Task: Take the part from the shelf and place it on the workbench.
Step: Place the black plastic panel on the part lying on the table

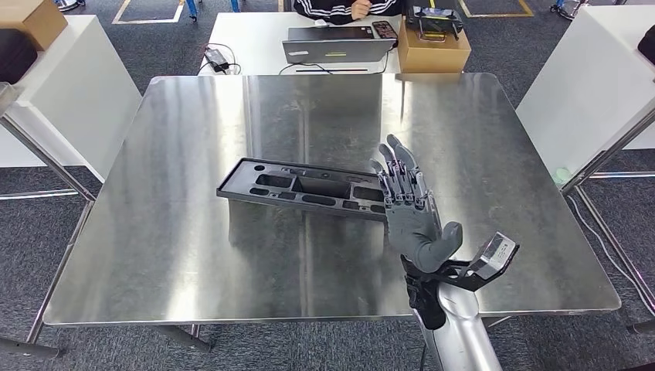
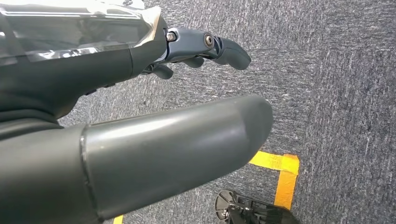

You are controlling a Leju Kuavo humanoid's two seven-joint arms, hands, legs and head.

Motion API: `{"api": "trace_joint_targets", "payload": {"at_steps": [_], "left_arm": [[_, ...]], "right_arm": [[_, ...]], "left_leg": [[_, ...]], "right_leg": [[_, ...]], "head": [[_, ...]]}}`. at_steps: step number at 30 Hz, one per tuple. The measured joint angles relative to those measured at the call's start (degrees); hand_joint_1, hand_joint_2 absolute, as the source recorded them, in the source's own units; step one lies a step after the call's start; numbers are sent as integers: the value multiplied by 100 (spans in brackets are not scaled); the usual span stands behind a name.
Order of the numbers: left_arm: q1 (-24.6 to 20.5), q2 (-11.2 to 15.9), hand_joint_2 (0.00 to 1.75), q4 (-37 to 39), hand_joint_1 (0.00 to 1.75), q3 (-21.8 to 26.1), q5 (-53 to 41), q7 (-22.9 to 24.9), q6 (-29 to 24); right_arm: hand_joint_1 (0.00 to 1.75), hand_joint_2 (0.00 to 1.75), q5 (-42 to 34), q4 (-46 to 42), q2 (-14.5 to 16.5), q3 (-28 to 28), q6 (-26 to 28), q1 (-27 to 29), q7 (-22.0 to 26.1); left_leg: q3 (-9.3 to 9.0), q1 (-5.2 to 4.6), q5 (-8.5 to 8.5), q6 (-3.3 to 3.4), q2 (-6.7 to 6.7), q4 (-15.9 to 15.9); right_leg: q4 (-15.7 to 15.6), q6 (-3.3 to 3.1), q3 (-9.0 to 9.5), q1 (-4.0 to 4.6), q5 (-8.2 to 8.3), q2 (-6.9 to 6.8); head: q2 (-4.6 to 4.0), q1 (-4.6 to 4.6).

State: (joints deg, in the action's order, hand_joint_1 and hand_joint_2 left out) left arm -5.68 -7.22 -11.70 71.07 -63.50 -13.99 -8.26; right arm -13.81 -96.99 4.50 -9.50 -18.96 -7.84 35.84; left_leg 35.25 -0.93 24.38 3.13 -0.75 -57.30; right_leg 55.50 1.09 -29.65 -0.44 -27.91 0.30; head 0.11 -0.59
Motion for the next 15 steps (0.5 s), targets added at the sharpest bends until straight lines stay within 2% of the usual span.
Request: {"api": "trace_joint_targets", "payload": {"at_steps": [3, 4, 5, 7, 8, 9, 10, 11, 12, 13, 14, 15], "left_arm": [[-1, 5, 0, -2, 0, 1, 1, -1, 12], [-3, 3, 0, -2, 0, 2, 1, -1, 16], [-5, 1, 0, -3, 0, 2, 2, -2, 20], [-8, 1, 0, -5, 0, 3, 3, -3, 22], [-9, 2, 0, -6, 0, 3, 3, -3, 22], [-8, 1, 0, -6, 0, 3, 3, -3, 23], [-6, -1, 0, -6, 0, 3, 4, -3, 26], [-5, -2, 0, -6, 0, 4, 6, -2, 30], [-5, -3, 0, -6, 0, 4, 12, -2, 35], [-5, 1, 0, -7, 0, 5, 22, -2, 43], [-5, 3, 0, -8, 0, 7, 33, -3, 49], [-5, 5, 0, -9, 0, 9, 44, -3, 56]], "right_arm": [[0, 0, 32, -61, 0, 17, 28, 32, -1], [0, 0, 38, -84, -1, 25, 30, 39, -1], [0, 0, 40, -99, -1, 34, 31, 43, 0], [0, 0, 41, -110, -4, 54, 33, 71, -1], [0, 0, 42, -110, -9, 61, 34, 93, -1], [0, 0, 42, -109, -15, 67, 35, 115, -2], [0, 0, 43, -110, -20, 73, 36, 130, -2], [0, 0, 44, -110, -24, 76, 37, 138, -2], [0, 0, 45, -110, -26, 78, 39, 139, -2], [0, 0, 46, -110, -26, 78, 40, 139, -2], [0, 0, 50, -114, -24, 78, 42, 143, -3], [0, 0, 54, -117, -23, 79, 43, 149, -5]], "left_leg": [[-41, 16, -14, 54, 8, 52], [-70, 32, -29, 74, 16, 91], [-97, 53, -44, 95, 26, 127], [-111, 69, -50, 111, 38, 142], [-108, 73, -50, 112, 39, 139], [-105, 77, -49, 108, 39, 137], [-103, 84, -47, 99, 37, 130], [-103, 96, -43, 82, 36, 119], [-102, 110, -35, 55, 34, 98], [-95, 111, -18, 15, 30, 62], [-89, 110, 2, -33, 27, 28], [-84, 106, 14, -81, 25, 5]], "right_leg": [[19, 44, 3, 16, -24, -2], [117, 50, -37, 23, -81, -3], [334, 44, -137, 26, -192, -4], [1085, 10, -507, -1, -509, -5], [1458, 14, -701, -16, -632, -5], [1673, 45, -821, -34, -677, -5], [1668, 98, -832, -53, -631, -6], [1420, 169, -721, -78, -501, -8], [1016, 243, -525, -109, -332, -13], [616, 290, -336, -131, -182, -20], [311, 293, -189, -140, -69, -23], [151, 262, -114, -132, -11, -25]], "head": [[0, -1], [0, -3], [0, -5], [0, -9], [0, -9], [0, -10], [0, -10], [0, -10], [0, -10], [0, -10], [0, -9], [0, -7]]}}
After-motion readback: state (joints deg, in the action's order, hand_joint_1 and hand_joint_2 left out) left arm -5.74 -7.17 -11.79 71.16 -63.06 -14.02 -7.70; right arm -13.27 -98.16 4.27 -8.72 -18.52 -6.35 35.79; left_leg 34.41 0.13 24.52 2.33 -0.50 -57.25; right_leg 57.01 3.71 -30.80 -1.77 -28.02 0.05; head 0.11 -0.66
